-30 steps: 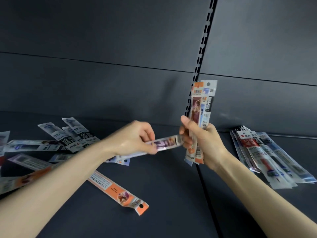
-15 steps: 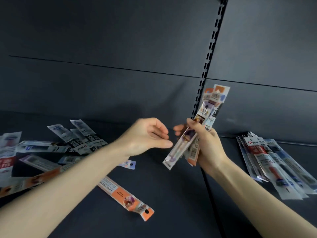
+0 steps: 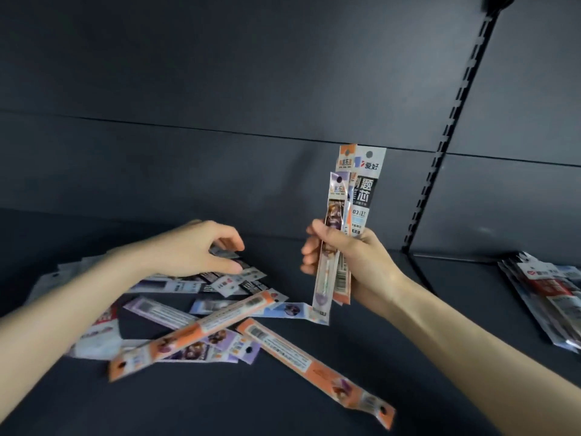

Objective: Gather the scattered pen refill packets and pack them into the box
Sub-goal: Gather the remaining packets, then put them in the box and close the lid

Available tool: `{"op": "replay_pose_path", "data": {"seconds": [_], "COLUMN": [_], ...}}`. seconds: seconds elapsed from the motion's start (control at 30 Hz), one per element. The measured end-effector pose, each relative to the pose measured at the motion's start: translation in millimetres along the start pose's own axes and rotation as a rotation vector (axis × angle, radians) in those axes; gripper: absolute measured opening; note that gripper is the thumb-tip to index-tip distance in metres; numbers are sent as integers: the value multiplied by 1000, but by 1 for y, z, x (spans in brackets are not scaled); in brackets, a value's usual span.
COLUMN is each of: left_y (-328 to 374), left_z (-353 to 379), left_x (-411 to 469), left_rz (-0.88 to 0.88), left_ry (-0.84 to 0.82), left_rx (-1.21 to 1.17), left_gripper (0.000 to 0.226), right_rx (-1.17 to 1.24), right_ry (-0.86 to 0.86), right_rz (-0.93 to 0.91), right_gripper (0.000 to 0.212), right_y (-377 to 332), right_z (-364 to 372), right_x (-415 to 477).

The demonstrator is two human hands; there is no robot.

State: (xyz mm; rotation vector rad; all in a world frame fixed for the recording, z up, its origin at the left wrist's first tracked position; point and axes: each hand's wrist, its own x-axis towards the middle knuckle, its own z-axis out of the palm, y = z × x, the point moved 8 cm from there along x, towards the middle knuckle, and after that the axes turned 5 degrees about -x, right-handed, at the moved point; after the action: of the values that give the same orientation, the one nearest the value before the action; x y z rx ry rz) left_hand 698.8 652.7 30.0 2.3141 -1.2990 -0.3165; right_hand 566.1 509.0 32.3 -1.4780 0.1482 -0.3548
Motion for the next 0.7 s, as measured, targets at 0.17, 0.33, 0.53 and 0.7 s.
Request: {"op": "replay_pose_path", "data": {"seconds": [0.17, 0.33, 0.53, 0.7], "left_y": [-48, -70, -72, -69], "left_z": [-11, -10, -5, -7], "left_x": [9, 27, 44, 50], "left_rz": [87, 182, 270, 368], "left_ry": [-107, -255, -330, -242], "left_rx": [77, 157, 123, 45], "left_gripper": [52, 50, 50, 24], "right_rx": [-72, -119, -149, -134], "right_ry": [63, 148, 213, 229], "right_rz": [9, -13, 21, 27], "right_gripper": [20, 16, 25, 22], "right_y": [8, 16, 17, 23], "right_z": [44, 65, 74, 75], "right_x": [31, 46, 48, 50]}}
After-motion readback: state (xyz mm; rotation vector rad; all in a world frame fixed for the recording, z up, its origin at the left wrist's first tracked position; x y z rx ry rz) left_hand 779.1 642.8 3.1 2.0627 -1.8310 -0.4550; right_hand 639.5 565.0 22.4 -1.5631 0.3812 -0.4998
